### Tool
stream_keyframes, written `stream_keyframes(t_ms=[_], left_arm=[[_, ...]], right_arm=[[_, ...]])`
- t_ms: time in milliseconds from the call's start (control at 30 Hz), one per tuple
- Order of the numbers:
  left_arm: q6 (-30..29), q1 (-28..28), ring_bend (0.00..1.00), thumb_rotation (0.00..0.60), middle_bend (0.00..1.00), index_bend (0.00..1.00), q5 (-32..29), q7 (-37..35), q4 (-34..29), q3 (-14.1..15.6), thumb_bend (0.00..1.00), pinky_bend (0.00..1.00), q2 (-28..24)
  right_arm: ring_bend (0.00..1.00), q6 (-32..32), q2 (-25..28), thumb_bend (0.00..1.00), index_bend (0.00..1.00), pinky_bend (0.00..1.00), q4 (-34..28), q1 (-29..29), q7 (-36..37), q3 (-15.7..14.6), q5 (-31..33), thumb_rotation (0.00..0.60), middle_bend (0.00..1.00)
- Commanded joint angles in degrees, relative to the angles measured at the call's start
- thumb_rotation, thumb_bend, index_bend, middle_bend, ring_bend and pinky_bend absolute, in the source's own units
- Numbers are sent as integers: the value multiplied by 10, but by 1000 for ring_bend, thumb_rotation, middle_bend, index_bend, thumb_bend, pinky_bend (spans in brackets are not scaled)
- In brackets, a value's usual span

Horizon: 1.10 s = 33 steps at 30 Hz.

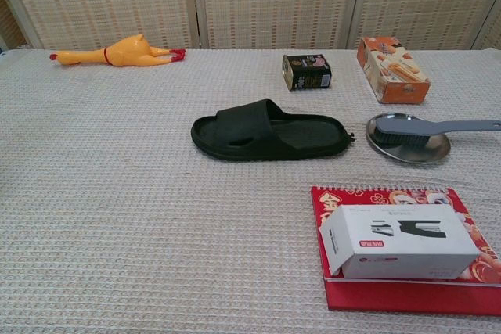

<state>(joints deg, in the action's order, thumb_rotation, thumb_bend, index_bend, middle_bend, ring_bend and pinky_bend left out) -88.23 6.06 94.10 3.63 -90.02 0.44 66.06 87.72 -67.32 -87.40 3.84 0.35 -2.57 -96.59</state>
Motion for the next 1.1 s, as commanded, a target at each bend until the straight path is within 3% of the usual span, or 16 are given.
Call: stream_keyframes(t_ms=[33,167,433,567,700,833,1100], left_arm=[[-2,-1,0,600,0,0,1,2,-1,0,419,93,0],[-1,-1,0,600,0,0,1,1,-2,0,418,94,0],[-4,-1,0,600,0,0,6,12,-13,0,418,96,-3],[17,5,0,600,0,0,-7,12,-15,1,418,95,-4],[21,6,0,600,0,0,-13,4,-15,-1,418,96,-8],[27,6,0,600,0,0,-21,3,-18,-2,418,96,-11],[32,7,0,600,0,0,-25,2,-17,-1,420,97,-11]], right_arm=[[0,-12,3,133,0,0,-2,1,-8,-2,6,600,0],[0,-39,-6,133,0,0,-6,9,-21,6,31,600,0],[0,-123,-63,133,2,0,21,75,-70,66,91,600,0],[0,-237,-101,134,33,19,46,161,-101,117,152,600,9],[0,-286,-140,142,126,47,86,212,-141,145,191,600,74],[0,-320,-177,160,208,69,132,250,-160,161,222,600,142],[11,-353,-230,172,238,78,209,296,-198,171,270,600,182]])
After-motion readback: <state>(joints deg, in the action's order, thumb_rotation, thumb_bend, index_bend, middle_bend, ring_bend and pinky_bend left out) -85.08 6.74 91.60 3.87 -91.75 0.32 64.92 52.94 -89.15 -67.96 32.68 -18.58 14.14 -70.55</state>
